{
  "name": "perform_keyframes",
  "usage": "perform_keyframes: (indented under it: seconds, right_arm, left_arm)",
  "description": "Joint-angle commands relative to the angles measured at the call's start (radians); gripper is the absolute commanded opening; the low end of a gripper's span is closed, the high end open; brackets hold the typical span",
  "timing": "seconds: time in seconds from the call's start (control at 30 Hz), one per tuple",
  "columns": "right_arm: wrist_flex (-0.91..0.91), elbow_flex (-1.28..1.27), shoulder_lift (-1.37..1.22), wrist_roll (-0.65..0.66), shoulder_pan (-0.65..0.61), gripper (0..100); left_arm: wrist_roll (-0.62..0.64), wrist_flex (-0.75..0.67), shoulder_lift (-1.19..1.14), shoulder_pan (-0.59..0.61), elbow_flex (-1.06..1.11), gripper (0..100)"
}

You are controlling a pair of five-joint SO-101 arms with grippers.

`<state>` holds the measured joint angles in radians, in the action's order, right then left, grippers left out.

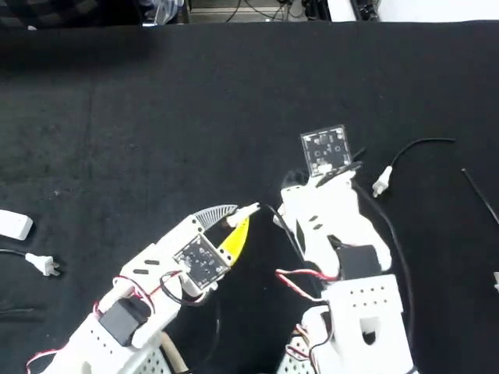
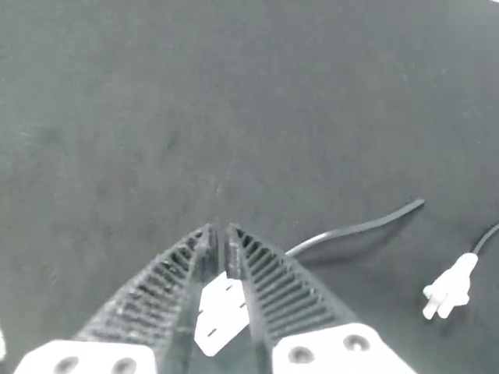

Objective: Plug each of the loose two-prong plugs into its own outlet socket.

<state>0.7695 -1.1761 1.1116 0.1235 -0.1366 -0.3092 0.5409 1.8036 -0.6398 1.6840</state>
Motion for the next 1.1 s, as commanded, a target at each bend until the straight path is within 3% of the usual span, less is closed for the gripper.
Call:
perform_keyframes:
  seconds: [0.0, 0.27, 0.53, 0.73, 1.07]
  right_arm:
    - [-0.04, 0.025, -0.091, 0.0, -0.018, 2.1]
    - [0.064, 0.139, -0.252, 0.0, -0.264, 2.1]
    - [0.08, 0.147, -0.254, 0.0, -0.275, 2.1]
    - [0.192, 0.225, -0.219, 0.009, -0.382, 2.3]
    - [0.186, 0.229, -0.197, 0.048, -0.382, 2.1]
  left_arm:
    - [0.006, 0.0, 0.017, -0.013, 0.018, 3]
    - [0.006, 0.003, 0.015, -0.01, 0.018, 3]
    - [0.006, 0.005, 0.015, -0.004, 0.018, 3]
    - [0.006, 0.005, 0.014, -0.002, 0.018, 3]
    - [0.006, 0.038, 0.014, -0.008, 0.018, 3]
